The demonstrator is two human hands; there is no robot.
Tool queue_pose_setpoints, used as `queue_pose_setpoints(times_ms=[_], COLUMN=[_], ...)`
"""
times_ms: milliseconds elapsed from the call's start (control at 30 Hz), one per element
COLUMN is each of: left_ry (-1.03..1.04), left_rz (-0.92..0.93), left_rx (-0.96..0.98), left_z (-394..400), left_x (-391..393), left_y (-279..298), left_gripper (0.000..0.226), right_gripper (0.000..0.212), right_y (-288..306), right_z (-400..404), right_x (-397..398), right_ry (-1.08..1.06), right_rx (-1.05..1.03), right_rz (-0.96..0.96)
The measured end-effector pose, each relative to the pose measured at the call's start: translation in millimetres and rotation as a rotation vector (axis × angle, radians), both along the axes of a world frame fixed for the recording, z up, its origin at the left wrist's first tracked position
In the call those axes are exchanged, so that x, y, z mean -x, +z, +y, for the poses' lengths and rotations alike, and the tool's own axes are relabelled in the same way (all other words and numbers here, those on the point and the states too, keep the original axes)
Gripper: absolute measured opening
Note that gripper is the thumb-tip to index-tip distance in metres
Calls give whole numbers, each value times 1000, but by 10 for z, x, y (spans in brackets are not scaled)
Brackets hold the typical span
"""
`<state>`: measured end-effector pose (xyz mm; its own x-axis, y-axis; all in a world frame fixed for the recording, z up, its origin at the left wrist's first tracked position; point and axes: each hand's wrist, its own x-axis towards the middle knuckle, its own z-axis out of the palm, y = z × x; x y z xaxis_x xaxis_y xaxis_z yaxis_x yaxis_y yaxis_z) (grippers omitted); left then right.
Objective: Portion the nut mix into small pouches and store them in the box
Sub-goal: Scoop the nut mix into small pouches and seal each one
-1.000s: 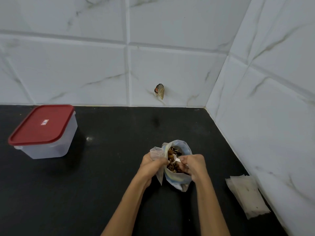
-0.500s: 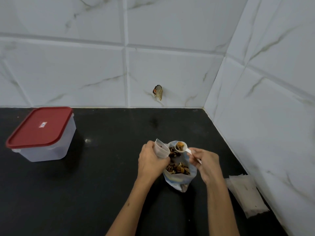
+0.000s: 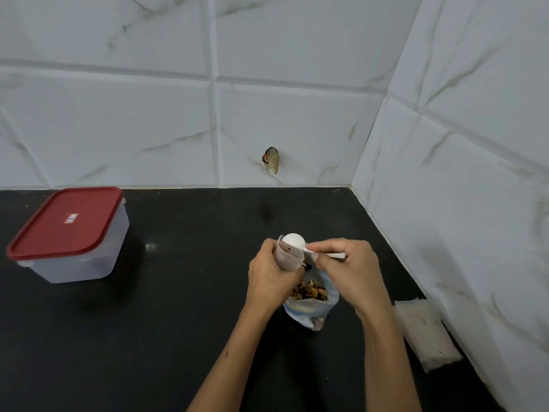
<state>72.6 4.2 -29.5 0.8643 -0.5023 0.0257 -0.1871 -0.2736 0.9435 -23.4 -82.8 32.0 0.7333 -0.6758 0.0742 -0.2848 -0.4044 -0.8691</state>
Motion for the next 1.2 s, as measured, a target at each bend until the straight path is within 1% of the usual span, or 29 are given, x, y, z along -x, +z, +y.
queue_pose_setpoints(times_ms=[67,200,333,433,533,600,667,733,800,900,967,1033,1100,1133,1200], left_ry=[-8,-20,-44,-31,-23,-21,-11,-4,0,-1,-4,-7,2,7,31], left_rz=[-3,3,-8,-4,-9,-14,-12,-12,-12,12,66,162,272,328,409], left_rx=[14,43,62,58,55,55,53,58,69,75,91,125,167,207,253], left_z=[8,17,7,0,5,13,21,24,18,10,11,25,49,58,72], left_x=[10,10,1,-8,-14,-16,-23,-23,-22,-23,-8,15,17,-2,-72], left_y=[-6,-4,0,-11,-34,-36,-39,-32,-31,-31,-21,17,53,52,22], left_gripper=[36,32,33,31,30,30,31,33,36,44,51,62,66,70,81], right_gripper=[28,26,25,24,24,21,19,18,19,21,22,22,19,16,13], right_y=[21,70,79,65,32,-27,-140,-275,-424,-610,-658,-661,-651,-623,-546], right_z=[-2,-1,3,-12,-41,-75,-129,-173,-199,-204,-204,-196,-191,-178,-140], right_x=[9,26,37,21,7,-7,-31,-55,-80,-115,-126,-129,-133,-137,-163], right_ry=[-22,-33,5,-33,-75,-144,-252,-302,-270,-215,-196,-168,-158,-169,-188], right_rx=[-31,-189,-206,-215,-361,-444,-377,-223,-125,-33,-15,-1,45,66,34], right_rz=[-11,-50,-44,-85,-190,-233,-172,-25,121,291,374,445,447,392,177])
